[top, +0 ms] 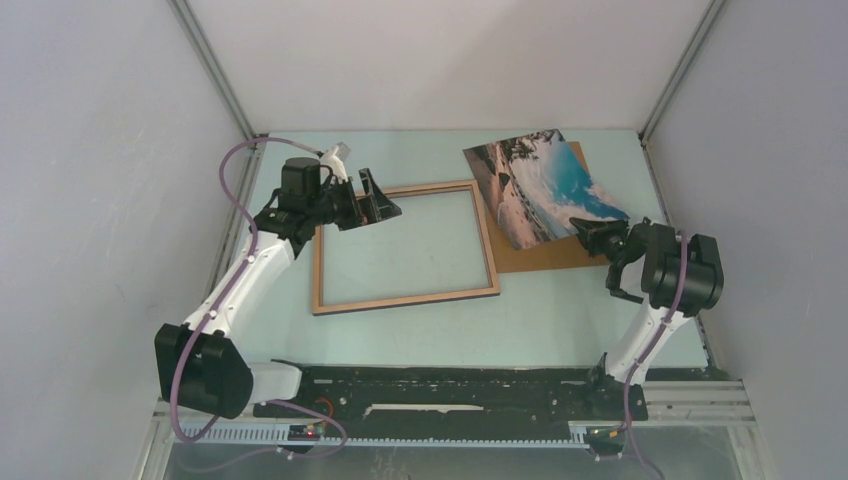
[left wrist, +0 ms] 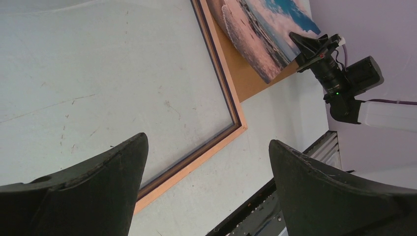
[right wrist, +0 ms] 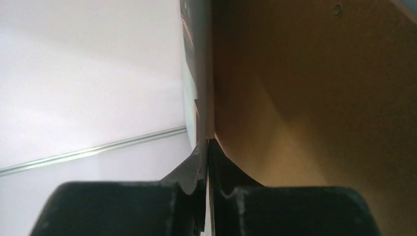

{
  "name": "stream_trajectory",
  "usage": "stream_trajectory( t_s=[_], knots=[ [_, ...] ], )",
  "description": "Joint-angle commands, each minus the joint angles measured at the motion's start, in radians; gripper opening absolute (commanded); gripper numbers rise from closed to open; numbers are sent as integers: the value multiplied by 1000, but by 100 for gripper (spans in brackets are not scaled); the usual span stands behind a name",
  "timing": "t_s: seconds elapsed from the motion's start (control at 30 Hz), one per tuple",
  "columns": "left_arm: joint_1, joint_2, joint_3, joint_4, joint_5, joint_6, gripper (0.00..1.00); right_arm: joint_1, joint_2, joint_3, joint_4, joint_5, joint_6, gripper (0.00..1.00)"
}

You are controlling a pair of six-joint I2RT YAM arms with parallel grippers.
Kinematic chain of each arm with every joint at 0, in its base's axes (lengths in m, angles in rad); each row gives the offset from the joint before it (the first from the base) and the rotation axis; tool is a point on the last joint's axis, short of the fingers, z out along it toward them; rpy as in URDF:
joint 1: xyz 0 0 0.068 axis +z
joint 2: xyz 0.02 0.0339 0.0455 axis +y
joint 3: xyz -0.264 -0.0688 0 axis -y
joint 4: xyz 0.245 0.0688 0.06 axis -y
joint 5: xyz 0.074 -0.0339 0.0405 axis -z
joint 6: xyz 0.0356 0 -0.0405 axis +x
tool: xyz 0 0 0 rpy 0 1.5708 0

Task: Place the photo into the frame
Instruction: Pick up the photo at the center of the board.

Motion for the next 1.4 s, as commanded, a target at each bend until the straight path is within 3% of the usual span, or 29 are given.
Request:
stream_trajectory(
  t_s=[0.0, 0.07, 0.37, 0.53, 0.7, 0.93, 1.07, 1.13, 1.23, 1.37],
  knots=[
    [-8, -24, -30, 5, -23, 31, 100, -2, -103, 19, -76, -10, -35, 5],
    [-12, -22, -31, 5, -29, 35, 100, -8, -185, 18, -217, -19, -115, 0],
    [-42, -32, -41, 14, -93, 68, 100, -26, -617, 97, -922, 9, -527, 0],
    [-54, -34, -42, 15, -126, 87, 100, -15, -781, 234, -1231, 14, -754, 0],
    [-59, -34, -47, 15, -150, 97, 100, 49, -843, 434, -1463, 99, -890, 0],
    [-94, -87, -63, 84, -91, 113, 100, 249, -881, 661, -1673, 325, -909, 0],
    [-194, -155, 14, 63, -94, 110, 100, 389, -884, 736, -1755, 426, -866, 0],
    [-302, -192, 76, 25, -214, 134, 100, 457, -895, 736, -1761, 494, -794, 0],
    [-529, -228, 141, 8, -511, 207, 100, 553, -912, 736, -1769, 648, -627, 0],
    [-754, -217, 155, 48, -782, 271, 100, 653, -935, 734, -1752, 700, -459, 0]
  ],
)
